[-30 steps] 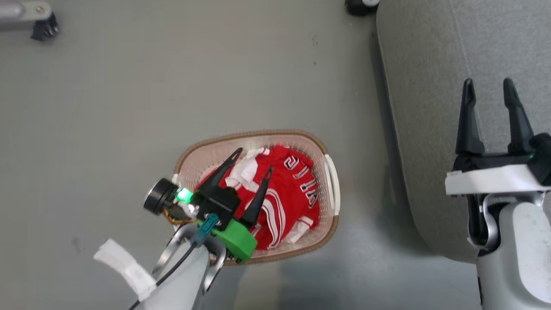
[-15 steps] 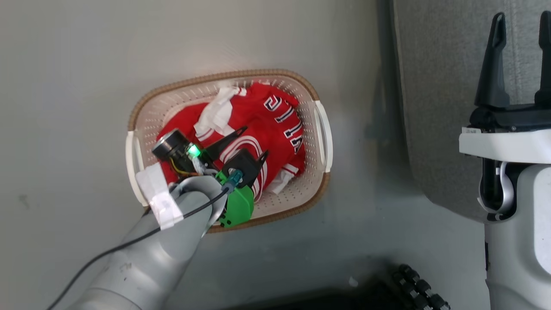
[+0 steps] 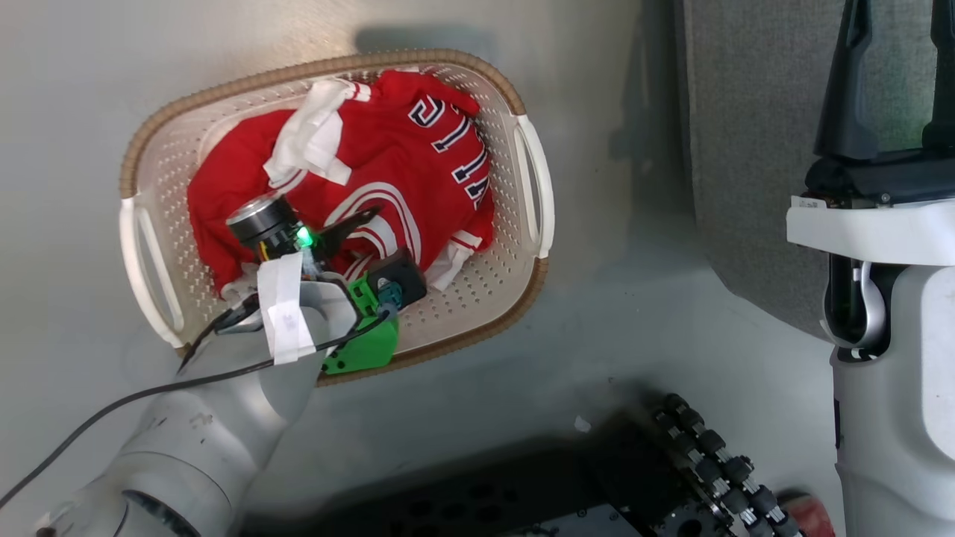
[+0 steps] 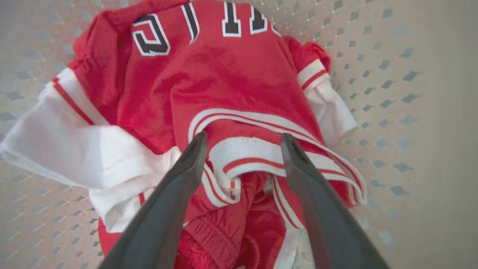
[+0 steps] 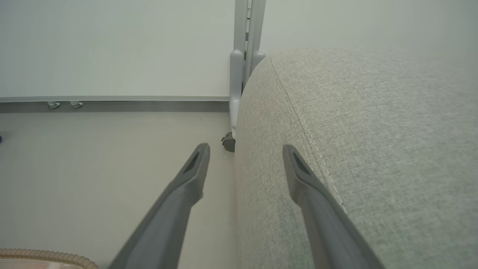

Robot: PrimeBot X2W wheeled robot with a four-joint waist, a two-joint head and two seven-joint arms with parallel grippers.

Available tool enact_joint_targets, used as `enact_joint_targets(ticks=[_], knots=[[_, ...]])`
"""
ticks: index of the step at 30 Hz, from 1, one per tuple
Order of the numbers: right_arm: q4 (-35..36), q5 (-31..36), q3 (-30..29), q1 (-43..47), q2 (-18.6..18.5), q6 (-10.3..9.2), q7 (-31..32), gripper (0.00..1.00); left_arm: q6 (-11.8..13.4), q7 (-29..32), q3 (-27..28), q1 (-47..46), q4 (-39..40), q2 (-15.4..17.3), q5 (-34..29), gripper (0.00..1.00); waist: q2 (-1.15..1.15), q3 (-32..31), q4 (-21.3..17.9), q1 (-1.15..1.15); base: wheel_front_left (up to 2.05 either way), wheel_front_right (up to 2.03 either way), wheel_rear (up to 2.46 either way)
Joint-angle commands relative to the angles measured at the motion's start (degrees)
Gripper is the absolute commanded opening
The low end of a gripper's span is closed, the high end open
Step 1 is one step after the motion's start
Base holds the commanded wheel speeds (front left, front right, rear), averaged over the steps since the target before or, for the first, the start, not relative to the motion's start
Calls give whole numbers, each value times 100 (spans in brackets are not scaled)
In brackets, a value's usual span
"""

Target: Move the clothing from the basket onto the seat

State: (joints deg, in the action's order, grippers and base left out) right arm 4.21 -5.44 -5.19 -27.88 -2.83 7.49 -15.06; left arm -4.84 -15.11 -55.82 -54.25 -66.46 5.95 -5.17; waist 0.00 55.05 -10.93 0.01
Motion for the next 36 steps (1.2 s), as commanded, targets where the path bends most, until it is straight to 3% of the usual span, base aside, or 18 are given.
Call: enact_joint_targets(ticks=[1,5,11,12,14,19,27,36], knots=[[53,-46,16,-104,-11,0,-18,100,135,27,-35,-182,-136,-6,-98,100,0,223,-175,-1,0,0,0],[137,-51,55,-152,-10,0,-18,100,409,197,-98,-242,-482,6,-131,100,0,327,-241,-1,0,0,0],[358,-94,42,-191,-10,0,-18,100,583,276,-61,-343,-622,48,-8,100,0,448,-280,-1,0,0,0],[397,-103,56,-195,-11,0,-18,100,565,293,-62,-342,-644,65,-10,82,0,466,-282,-1,0,0,0],[447,-101,78,-199,-10,0,-18,100,537,340,-66,-367,-674,79,8,0,0,493,-277,-1,0,0,0],[477,-59,128,-205,-11,0,-18,100,500,273,-191,-409,-698,68,-46,0,0,488,-242,-1,0,0,0],[391,70,128,-98,-12,0,-18,100,742,-15,-87,-207,-298,-66,238,0,0,122,-34,-1,0,0,0],[163,166,167,194,-15,0,-18,100,968,-16,433,630,1343,-11,954,0,0,-928,271,-1,0,0,0]])
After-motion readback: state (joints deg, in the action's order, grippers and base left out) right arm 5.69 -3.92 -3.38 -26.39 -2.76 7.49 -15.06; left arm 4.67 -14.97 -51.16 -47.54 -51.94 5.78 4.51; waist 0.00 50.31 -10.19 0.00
